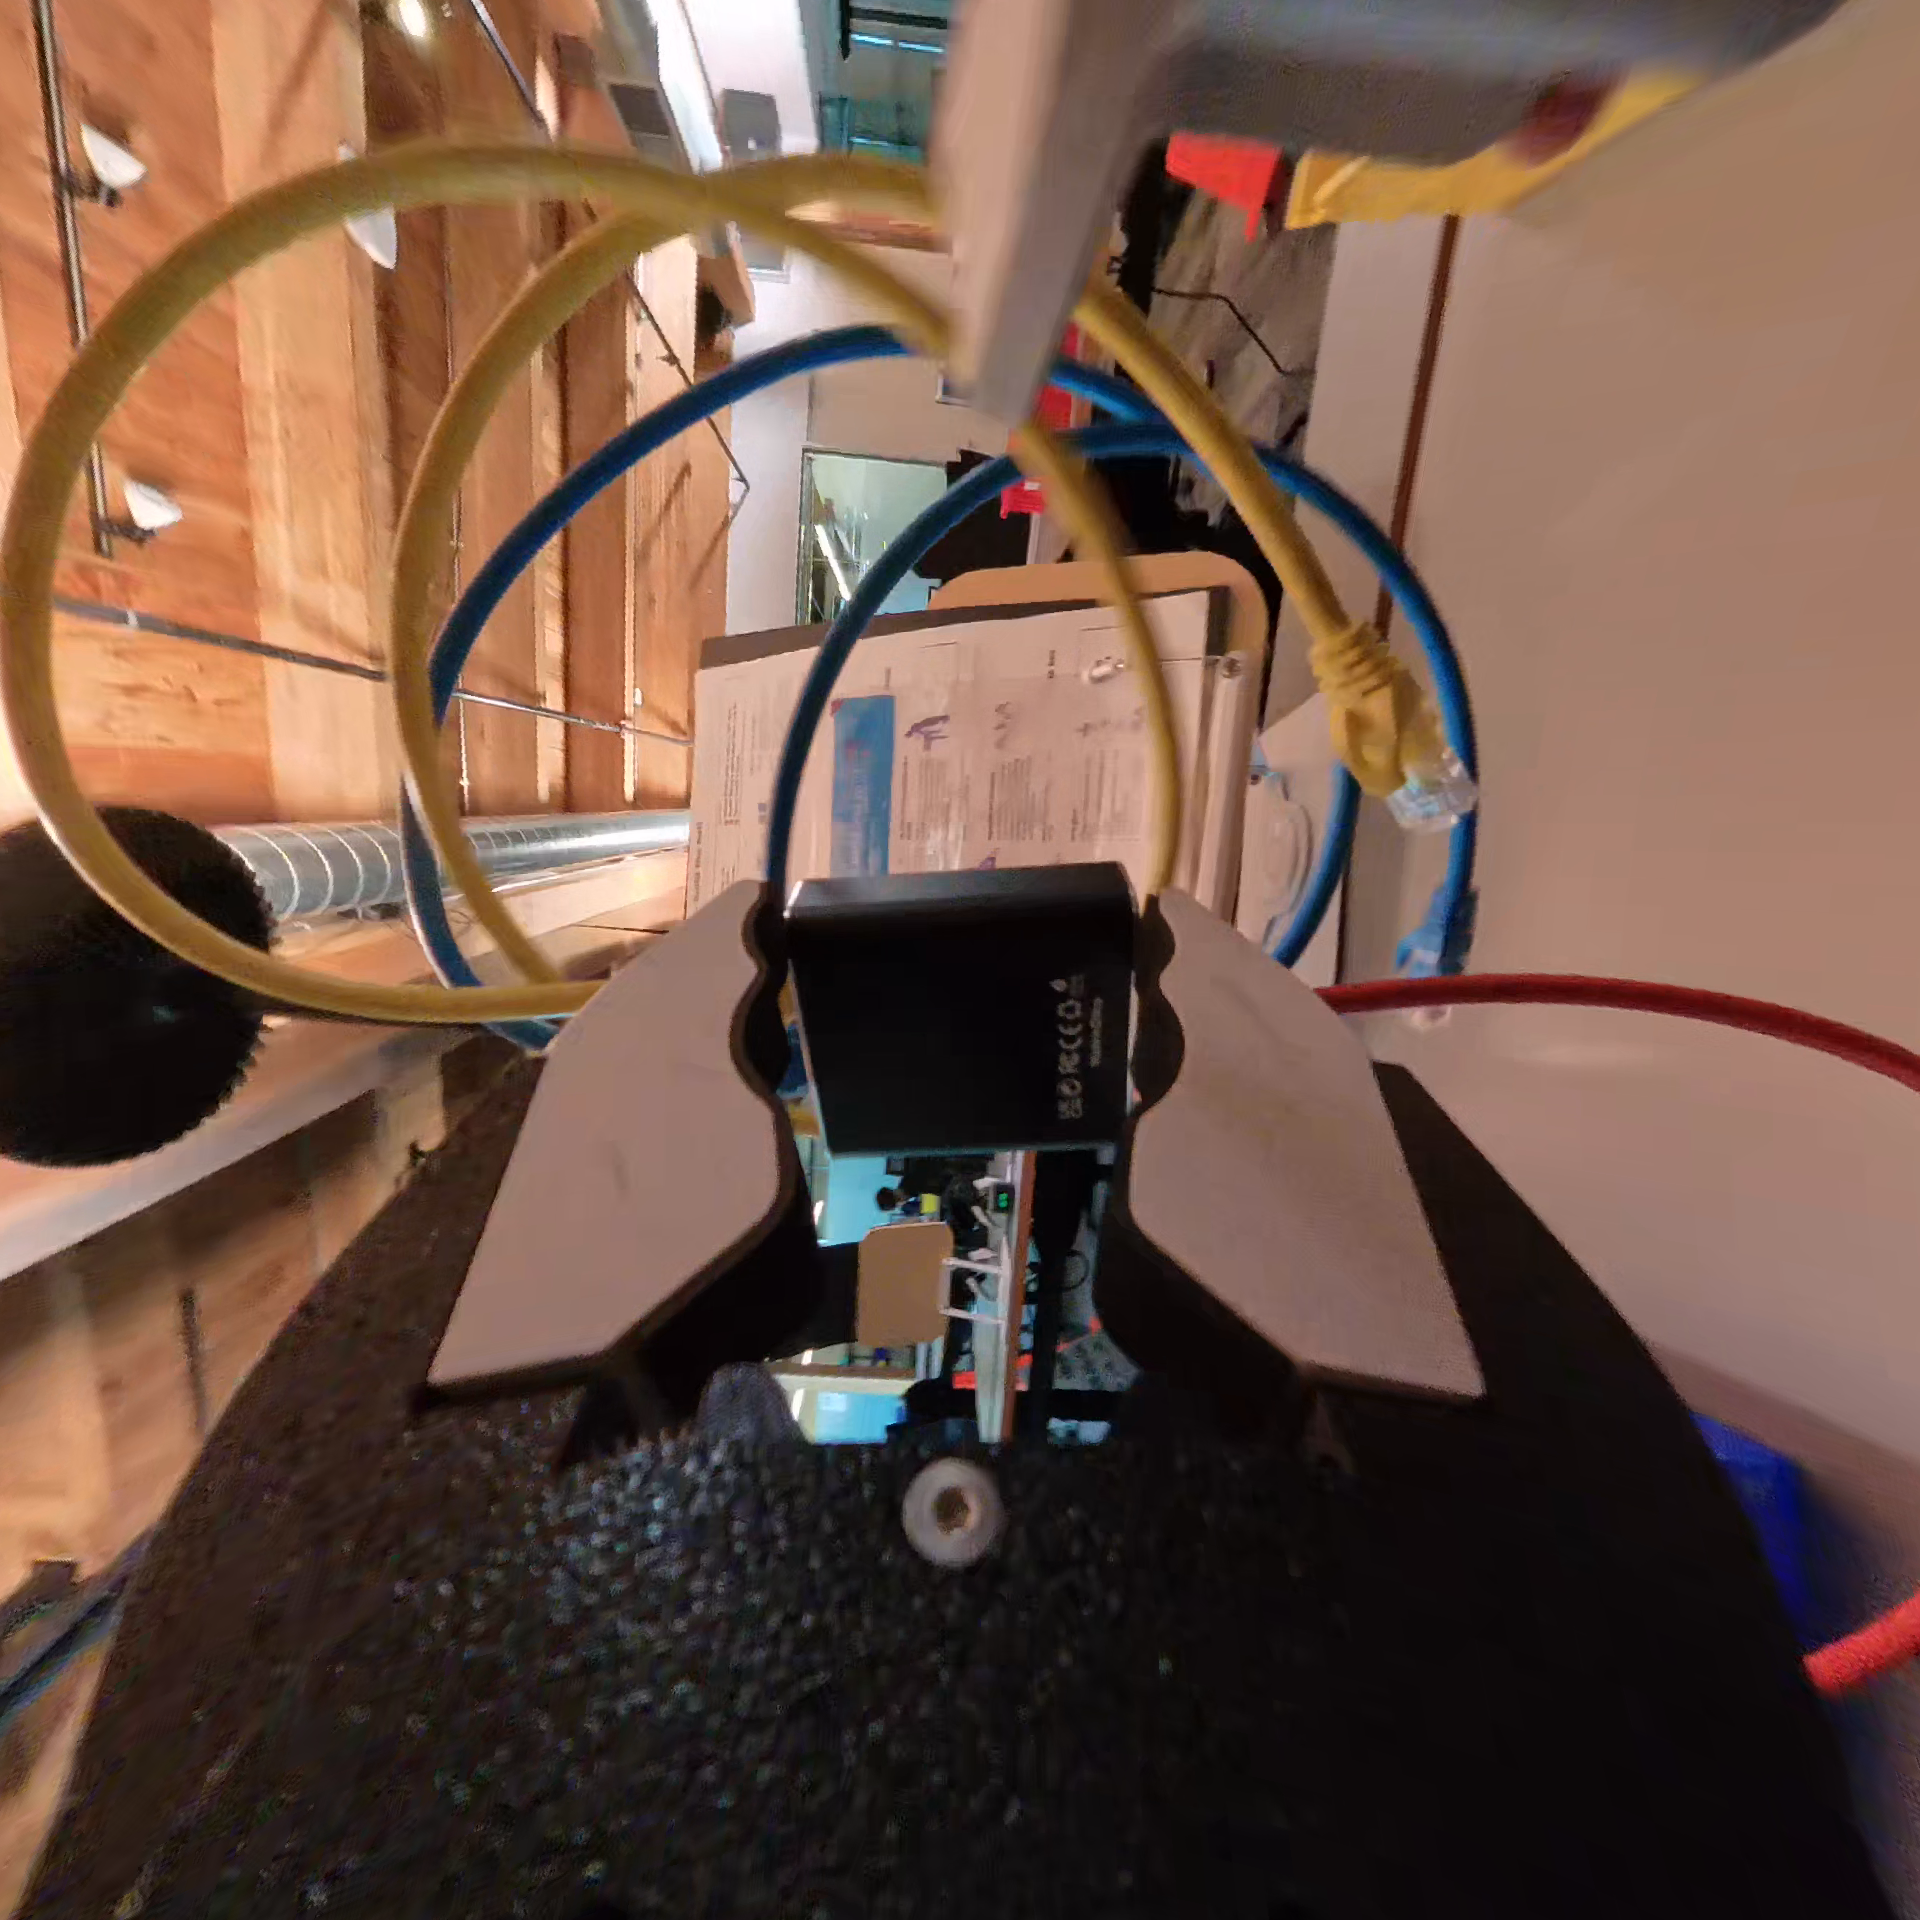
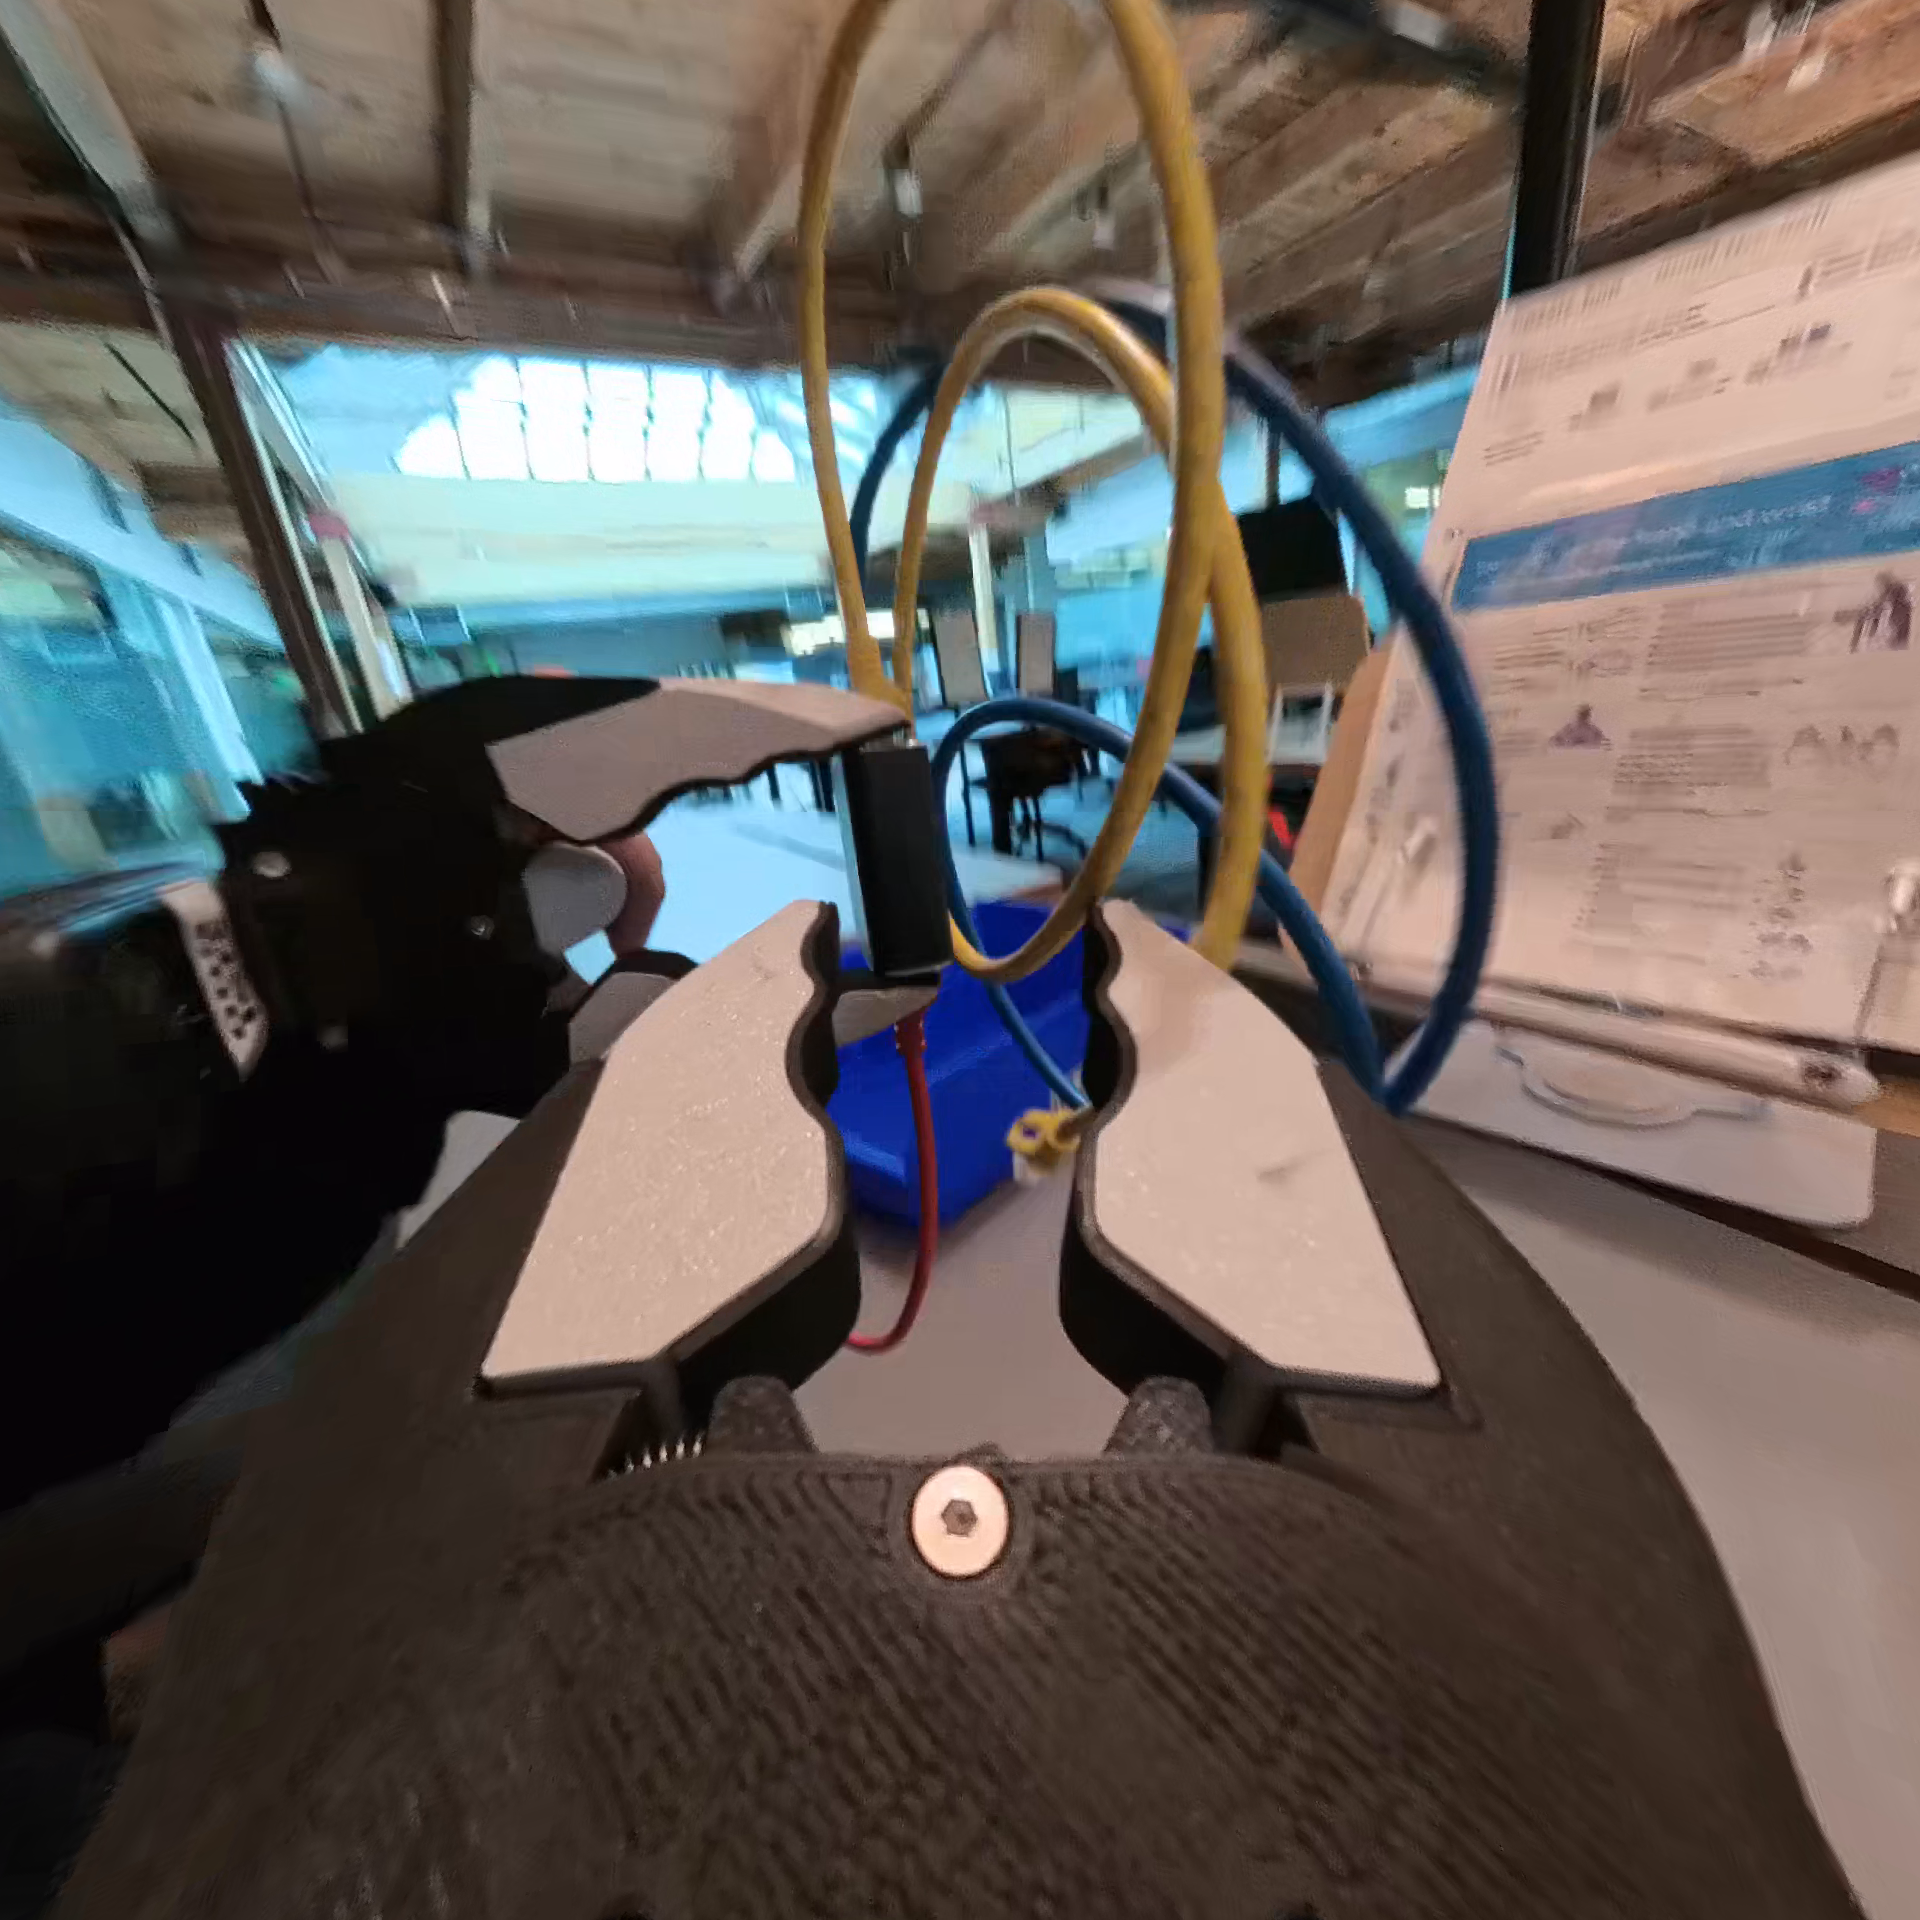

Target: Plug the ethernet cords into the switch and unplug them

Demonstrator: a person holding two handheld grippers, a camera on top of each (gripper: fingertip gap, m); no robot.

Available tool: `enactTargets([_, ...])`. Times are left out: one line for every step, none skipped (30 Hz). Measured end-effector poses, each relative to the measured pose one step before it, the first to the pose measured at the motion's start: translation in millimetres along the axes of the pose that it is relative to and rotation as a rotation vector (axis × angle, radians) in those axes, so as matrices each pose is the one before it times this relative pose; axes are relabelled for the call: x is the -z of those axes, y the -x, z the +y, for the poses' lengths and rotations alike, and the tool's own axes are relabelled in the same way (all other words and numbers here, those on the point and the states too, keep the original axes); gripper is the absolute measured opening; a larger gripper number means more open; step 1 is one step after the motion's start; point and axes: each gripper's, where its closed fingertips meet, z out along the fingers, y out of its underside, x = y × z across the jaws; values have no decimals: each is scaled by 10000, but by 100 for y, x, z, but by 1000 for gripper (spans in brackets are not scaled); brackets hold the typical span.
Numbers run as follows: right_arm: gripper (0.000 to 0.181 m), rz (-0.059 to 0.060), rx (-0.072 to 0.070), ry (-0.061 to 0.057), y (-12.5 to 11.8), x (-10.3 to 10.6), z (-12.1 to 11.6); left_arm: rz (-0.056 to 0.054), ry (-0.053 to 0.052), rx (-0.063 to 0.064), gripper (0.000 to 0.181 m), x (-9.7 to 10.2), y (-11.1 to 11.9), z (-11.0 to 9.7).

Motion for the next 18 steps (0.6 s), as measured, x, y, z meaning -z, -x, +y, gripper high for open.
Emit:
enactTargets([46,204,214,845,-306,-1,1098,-46,48,-200,64,-180,-996,-462])
enactTargets([51,319,362,888,-413,133,924,-49,7,-84,64,-206,-799,-294])
enactTargets([54,294,568,773,-239,329,626,62,110,-7,63,-271,-727,26])
enactTargets([55,208,628,625,38,532,369,81,262,77,64,-360,-583,336])
enactTargets([54,120,535,486,233,656,144,20,263,74,64,-387,-399,462])
enactTargets([53,-17,384,377,409,636,54,75,214,-34,64,-385,-425,460])
enactTargets([51,-150,281,154,555,466,-63,78,222,-53,64,-363,-382,449])
enactTargets([50,-136,175,-106,420,164,-220,-1,26,-54,64,-256,-256,148])
enactTargets([48,-14,65,-378,45,-227,-390,78,-66,-39,64,-153,-341,-74])
enactTargets([46,56,-169,-455,-261,-566,-173,156,-59,21,64,-99,-434,-209])
enactTargets([44,-6,-414,-232,-354,-808,348,92,-73,10,63,-63,-360,-331])
enactTargets([44,-116,-533,63,-340,-944,864,-13,-112,-68,63,-11,-217,-433])
enactTargets([46,-110,-524,177,-399,-988,1087,-3,-71,-107,64,23,-192,-433])
enactTargets([49,-41,-403,86,-433,-918,894,1,-57,-75,64,62,-158,-420])
enactTargets([52,-112,-223,-62,-193,-755,597,-35,-120,-51,63,110,-99,-470])
enactTargets([54,-191,-67,-144,16,-594,424,-74,-176,-61,64,159,-64,-526])
enactTargets([58,-80,-5,-194,-64,-464,243,-63,-157,-84,63,168,-88,-479])
enactTargets([62,-7,54,-174,-89,-344,156,-42,-142,-104,64,168,-127,-444])
